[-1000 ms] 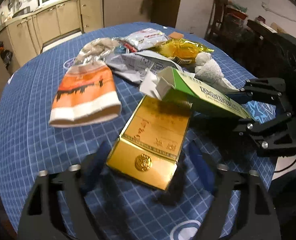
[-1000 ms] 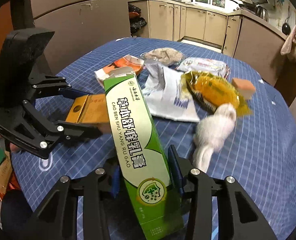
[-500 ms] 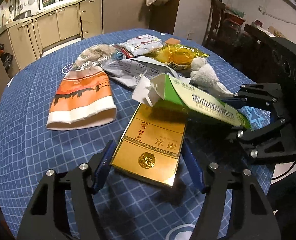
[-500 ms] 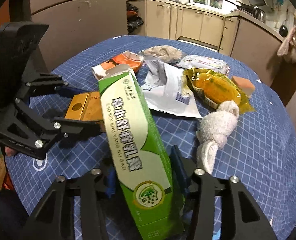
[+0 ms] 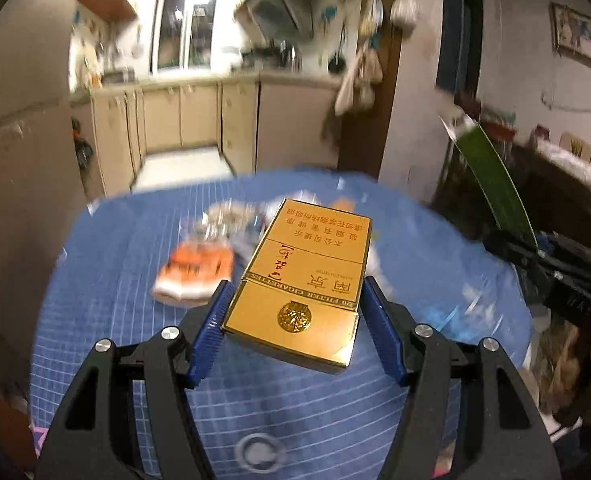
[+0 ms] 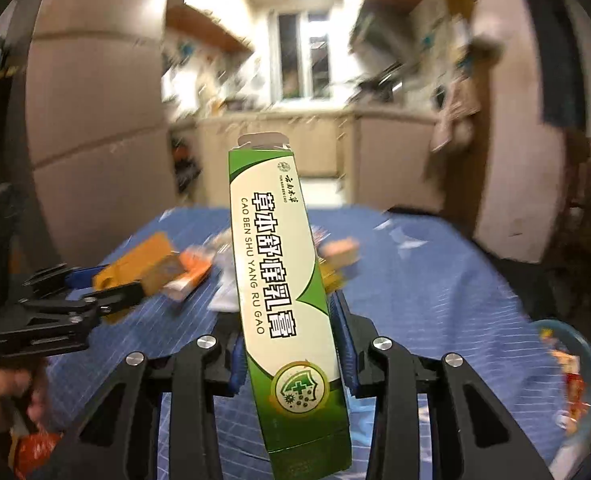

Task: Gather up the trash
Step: 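Grasp the green ointment box with the right tool while the left tool grasps the gold cigarette box, then carry the green box and gold box with both tools over the white bucket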

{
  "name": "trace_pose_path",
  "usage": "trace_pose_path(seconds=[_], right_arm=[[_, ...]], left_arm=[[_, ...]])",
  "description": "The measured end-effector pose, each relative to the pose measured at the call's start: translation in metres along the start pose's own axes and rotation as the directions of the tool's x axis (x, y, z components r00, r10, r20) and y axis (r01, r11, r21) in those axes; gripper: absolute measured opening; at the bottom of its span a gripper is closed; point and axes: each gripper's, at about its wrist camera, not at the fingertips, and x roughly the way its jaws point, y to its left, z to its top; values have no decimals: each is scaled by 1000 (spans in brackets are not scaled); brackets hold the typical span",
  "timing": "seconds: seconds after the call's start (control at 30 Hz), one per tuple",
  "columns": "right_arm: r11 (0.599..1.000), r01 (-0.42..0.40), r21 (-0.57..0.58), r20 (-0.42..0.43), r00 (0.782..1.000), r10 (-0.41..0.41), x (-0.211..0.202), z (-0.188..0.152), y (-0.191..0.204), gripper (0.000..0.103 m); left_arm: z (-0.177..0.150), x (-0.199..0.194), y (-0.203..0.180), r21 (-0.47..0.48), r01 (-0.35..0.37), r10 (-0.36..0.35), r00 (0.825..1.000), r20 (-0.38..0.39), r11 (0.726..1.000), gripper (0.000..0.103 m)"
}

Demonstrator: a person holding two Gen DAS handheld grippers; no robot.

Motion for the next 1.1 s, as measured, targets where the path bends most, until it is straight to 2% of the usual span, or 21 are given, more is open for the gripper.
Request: trace_pose_path(seconds=[0.2,0.33,0.47,0.6,0.83,1.03,1.1], right_arm=[[984,174,46,56,983,-177,-70,14,-41,37],[963,256,82,74,962,-262,-106,21,-69,37],[945,309,103,93,943,-318,-137,27,-90,36],[934,336,119,105,931,-349,-155,24,-105,36],[918,368,147,105,917,-385,-174,11,-129,35],[881,433,192,69,889,-452,-196,-10,-160,35],[859,469,207,39,873,-486,-209,-25,-180,35]], left_arm=[[26,-38,-65,35,16,-20,992,126,999,62],[34,-52,-102,52,59,-66,986,156,997,62],[34,-63,-130,79,64,-77,981,179,995,62],[32,-74,-147,72,35,-49,978,202,997,62],[31,-74,-178,93,49,-67,977,202,994,62],[25,-57,-221,140,129,-152,974,170,982,62],[20,-50,-238,160,164,-189,970,154,973,62]])
